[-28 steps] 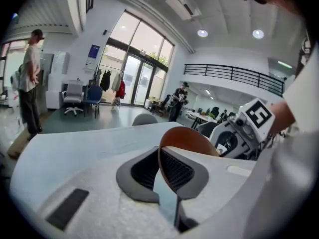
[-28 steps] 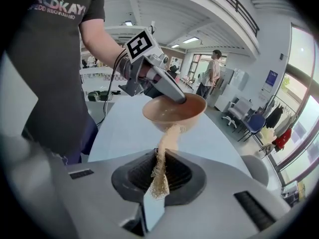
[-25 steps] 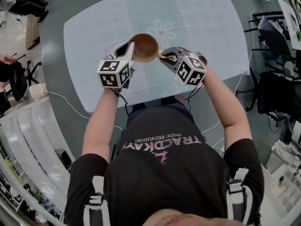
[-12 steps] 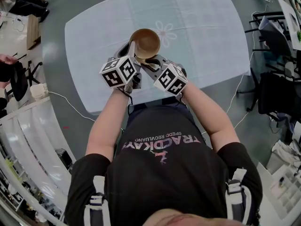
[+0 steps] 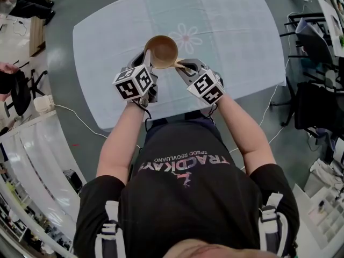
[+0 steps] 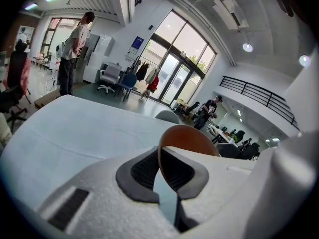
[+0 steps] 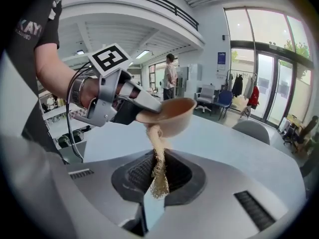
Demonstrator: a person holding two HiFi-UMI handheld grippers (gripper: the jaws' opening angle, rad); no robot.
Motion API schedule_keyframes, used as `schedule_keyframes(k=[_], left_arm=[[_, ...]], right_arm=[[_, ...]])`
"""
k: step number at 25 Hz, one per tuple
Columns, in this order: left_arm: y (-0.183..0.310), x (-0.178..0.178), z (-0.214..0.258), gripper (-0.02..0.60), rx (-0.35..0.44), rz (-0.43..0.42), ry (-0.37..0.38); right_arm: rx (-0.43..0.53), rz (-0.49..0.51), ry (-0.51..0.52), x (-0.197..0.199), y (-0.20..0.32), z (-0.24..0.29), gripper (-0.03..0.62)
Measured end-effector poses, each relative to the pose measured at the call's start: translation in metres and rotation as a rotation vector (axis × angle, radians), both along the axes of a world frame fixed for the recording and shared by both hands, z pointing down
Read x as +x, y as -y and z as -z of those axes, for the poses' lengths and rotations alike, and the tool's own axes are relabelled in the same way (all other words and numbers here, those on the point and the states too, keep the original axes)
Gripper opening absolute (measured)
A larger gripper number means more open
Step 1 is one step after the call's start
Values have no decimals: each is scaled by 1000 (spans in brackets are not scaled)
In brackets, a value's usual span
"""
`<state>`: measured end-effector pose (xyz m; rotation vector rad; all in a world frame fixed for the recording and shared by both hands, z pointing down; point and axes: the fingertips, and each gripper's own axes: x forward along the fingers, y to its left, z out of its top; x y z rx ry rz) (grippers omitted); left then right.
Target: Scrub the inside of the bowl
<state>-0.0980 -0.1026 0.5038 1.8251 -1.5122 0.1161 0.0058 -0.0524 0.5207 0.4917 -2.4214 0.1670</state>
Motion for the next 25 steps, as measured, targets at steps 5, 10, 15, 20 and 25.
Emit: schedule_keyframes(k=[5,10,15,20,25], left_arm=[[-1,8,-16,25,-38,-41,31],[-2,15,-31,25,-66,-71,44],[22,33,-53,25,-107,-98,78],[40,42,-88,26,-184,-103,111],[50,40,-122,26,-250,-81,122]], right_arm=[[-5,-143,16,34,43,-1,32],[4,-271,104,46,80,15,32],[-9,-344,147,76,110,13,32],[-58,-372,150,98,120,-4,32],[-87,-381,156,109,127,-16,32]])
